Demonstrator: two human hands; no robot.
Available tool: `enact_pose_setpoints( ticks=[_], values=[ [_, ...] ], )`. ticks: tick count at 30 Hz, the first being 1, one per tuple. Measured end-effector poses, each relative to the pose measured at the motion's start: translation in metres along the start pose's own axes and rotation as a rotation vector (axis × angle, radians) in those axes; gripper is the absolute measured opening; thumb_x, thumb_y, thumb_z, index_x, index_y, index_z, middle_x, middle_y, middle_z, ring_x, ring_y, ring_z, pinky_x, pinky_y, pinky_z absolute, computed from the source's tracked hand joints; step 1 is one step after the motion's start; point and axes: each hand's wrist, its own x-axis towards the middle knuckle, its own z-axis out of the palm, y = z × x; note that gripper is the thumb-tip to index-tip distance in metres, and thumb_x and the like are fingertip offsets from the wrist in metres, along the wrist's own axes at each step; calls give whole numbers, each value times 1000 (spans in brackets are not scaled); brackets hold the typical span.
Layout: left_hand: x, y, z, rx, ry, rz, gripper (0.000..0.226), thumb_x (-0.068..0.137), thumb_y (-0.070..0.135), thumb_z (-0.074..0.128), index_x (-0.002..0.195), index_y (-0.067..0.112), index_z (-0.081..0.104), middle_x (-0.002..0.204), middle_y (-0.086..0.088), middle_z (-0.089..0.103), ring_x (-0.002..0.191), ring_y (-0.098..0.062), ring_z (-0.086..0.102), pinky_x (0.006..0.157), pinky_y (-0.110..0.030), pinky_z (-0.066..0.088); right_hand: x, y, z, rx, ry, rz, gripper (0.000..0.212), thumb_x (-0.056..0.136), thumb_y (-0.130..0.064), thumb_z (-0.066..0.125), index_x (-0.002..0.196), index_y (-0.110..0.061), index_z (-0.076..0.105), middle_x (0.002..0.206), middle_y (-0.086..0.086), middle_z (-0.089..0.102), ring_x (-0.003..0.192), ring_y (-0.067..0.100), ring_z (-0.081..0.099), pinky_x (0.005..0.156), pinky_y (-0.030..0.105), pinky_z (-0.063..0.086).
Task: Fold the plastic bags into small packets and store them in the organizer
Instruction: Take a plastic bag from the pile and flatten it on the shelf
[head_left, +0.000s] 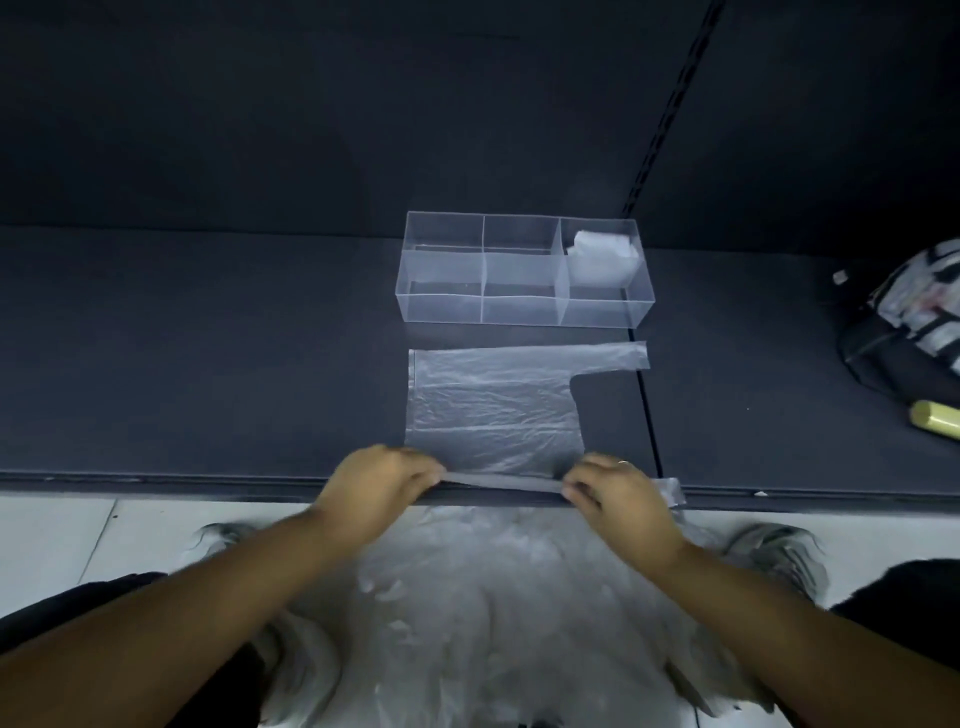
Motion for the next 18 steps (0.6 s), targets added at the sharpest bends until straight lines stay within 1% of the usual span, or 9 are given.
enact_pose_setpoints(
  ticks=[2,3,5,7,8,11,13,16,18],
  values=[
    [7,-10,-17,-207,-108,-182,12,90,24,65,93,22,77,90,15,74,83,6,65,85,-23,50,3,17,-23,125,-160,147,8,88,-21,67,83,-17,71,79,-7,65,74,9,59,64,21,38],
    [10,-15,-27,-307,-161,-256,9,88,23,69,89,21,78,84,18,72,79,12,63,84,-18,49,6,26,-36,208,-247,184,9,88,-21,68,80,-17,72,75,-8,66,71,6,60,63,18,40],
    [17,-25,-42,-458,-226,-375,5,83,23,74,79,25,77,76,20,72,71,14,61,74,-10,47,11,41,-63,347,-343,230,13,87,-20,70,75,-18,72,70,-8,69,65,-2,61,60,11,44],
    [22,-37,-54,-551,-249,-474,5,81,25,75,76,27,76,77,15,74,72,9,64,70,-6,45,16,55,-85,470,-347,297,14,88,-21,69,75,-16,74,71,-4,72,65,-3,64,63,9,47],
    [24,-41,-57,-613,-243,-516,1,80,25,76,79,25,76,81,11,75,77,4,66,73,-7,46,18,62,-92,536,-325,340,16,88,-22,68,76,-14,74,71,-1,73,66,1,65,65,11,50],
    [37,-50,-61,-798,-200,-619,14,81,20,73,92,11,75,94,-2,75,92,-12,68,89,-24,50,31,73,-99,662,-202,435,26,88,-26,67,66,-12,69,66,4,70,63,7,62,67,18,51],
    [48,-53,-59,-847,-137,-660,11,84,17,70,92,10,74,96,-5,74,95,-17,67,93,-31,50,43,76,-94,732,-73,496,32,87,-30,67,62,-12,65,60,1,66,57,7,57,61,17,48],
    [65,-61,-47,-871,-31,-735,7,85,19,70,90,14,73,97,-5,73,96,-19,66,91,-32,50,64,79,-77,729,128,579,37,88,-34,66,61,-9,61,56,-2,63,50,4,53,49,11,44],
    [74,-67,-37,-802,10,-764,10,84,25,72,85,15,73,91,-2,72,90,-15,66,81,-24,51,76,82,-64,683,179,608,36,90,-32,65,62,-9,62,59,-1,63,53,6,53,53,13,44]
  ],
)
